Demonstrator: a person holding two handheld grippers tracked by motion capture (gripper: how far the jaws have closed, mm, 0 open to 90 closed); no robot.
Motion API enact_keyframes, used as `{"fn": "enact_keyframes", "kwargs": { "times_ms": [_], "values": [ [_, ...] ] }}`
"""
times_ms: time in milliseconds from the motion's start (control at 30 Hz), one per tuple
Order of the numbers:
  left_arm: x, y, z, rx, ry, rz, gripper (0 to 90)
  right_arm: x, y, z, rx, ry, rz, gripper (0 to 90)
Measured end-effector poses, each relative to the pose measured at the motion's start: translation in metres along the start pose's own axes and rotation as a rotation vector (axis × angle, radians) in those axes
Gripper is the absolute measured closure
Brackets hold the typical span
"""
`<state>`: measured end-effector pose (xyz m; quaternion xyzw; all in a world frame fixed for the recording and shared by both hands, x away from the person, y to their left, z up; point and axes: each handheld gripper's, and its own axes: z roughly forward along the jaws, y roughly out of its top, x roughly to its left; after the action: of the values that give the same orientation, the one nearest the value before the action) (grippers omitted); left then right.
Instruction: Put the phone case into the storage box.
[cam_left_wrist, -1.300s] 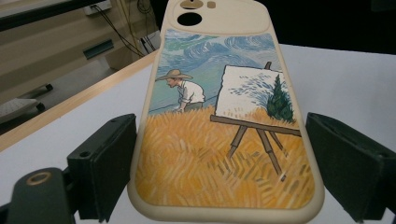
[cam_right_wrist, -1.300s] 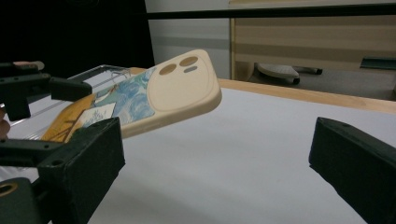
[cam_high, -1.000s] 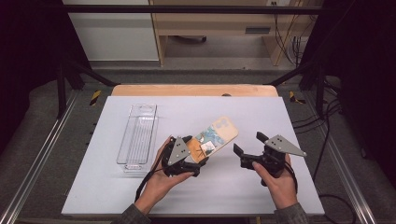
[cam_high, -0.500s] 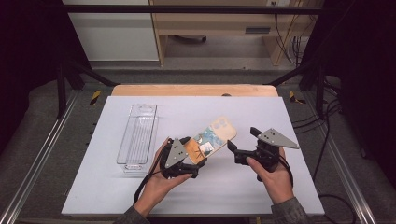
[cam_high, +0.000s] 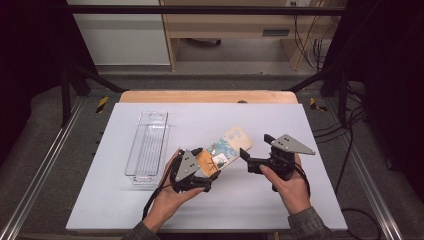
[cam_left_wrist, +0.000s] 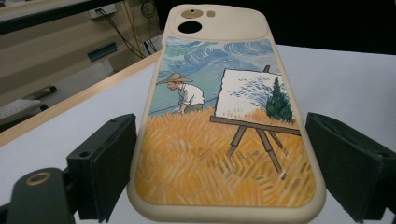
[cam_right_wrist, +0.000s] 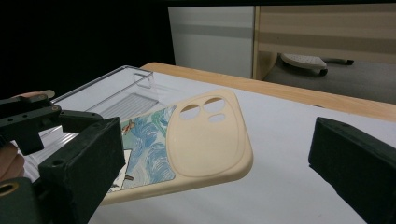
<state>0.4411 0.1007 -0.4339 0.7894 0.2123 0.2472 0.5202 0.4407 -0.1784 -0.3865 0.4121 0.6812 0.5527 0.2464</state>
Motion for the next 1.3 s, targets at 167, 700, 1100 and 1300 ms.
{"fn": "enact_keyframes", "kwargs": {
  "times_ms": [167, 700, 1100, 1300],
  "values": [
    [0.0, 0.001, 0.0, -0.005, 0.001, -0.002, 11.1, 0.003, -0.002, 0.009, 0.006, 0.002, 0.009, 3.6],
    [-0.001, 0.004, -0.004, -0.021, -0.001, 0.005, 11.1, -0.006, -0.011, 0.027, 0.03, 0.047, 0.124, 4.1],
    [-0.002, 0.006, -0.005, -0.03, -0.009, 0.008, 11.1, -0.01, -0.015, 0.034, 0.052, 0.076, 0.17, 7.3],
    [-0.003, 0.006, -0.005, -0.035, -0.012, 0.008, 11.1, -0.01, -0.016, 0.038, 0.074, 0.106, 0.193, 7.5]
  ]
}}
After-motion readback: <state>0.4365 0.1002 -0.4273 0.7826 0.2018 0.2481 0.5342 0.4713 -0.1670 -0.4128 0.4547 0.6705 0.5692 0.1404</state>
